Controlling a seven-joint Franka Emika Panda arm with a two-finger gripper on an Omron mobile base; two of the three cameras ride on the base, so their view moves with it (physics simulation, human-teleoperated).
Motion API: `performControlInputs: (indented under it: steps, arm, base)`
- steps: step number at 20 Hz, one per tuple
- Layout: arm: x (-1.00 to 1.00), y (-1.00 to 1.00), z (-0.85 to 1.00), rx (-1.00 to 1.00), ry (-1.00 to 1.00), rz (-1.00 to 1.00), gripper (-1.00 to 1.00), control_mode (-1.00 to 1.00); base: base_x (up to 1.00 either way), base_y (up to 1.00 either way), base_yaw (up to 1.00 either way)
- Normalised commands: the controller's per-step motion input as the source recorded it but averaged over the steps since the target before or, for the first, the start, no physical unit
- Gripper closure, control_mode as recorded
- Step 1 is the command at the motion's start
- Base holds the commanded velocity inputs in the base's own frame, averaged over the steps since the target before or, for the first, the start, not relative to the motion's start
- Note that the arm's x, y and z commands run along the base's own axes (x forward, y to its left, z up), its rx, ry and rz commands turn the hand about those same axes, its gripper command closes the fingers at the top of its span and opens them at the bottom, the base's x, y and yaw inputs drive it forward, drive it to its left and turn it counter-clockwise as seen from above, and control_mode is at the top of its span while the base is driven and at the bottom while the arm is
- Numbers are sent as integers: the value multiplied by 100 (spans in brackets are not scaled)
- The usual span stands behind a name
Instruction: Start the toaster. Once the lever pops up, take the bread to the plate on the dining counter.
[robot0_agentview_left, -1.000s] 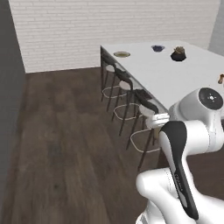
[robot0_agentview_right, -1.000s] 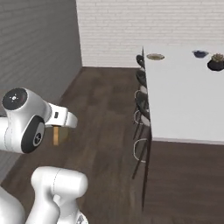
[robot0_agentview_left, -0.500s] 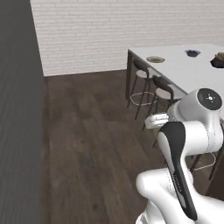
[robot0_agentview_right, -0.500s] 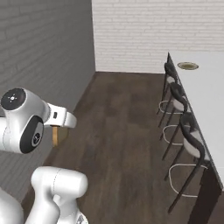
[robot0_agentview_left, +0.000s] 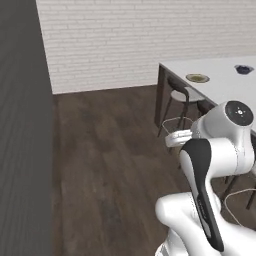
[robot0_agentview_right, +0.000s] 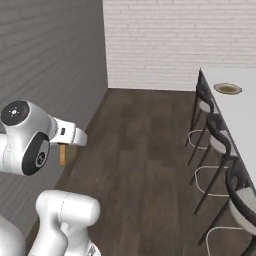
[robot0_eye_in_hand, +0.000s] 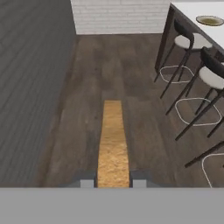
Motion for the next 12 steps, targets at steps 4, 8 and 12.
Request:
performControlInputs:
  steps: [4,8,12]
  arm:
    - [0,0,0,0,0,0,100,100]
    - [0,0,0,0,0,0,100,100]
    - [0,0,0,0,0,0,100,100]
  base:
    - [100,18,0]
    - [100,13,0]
    - [100,5,0]
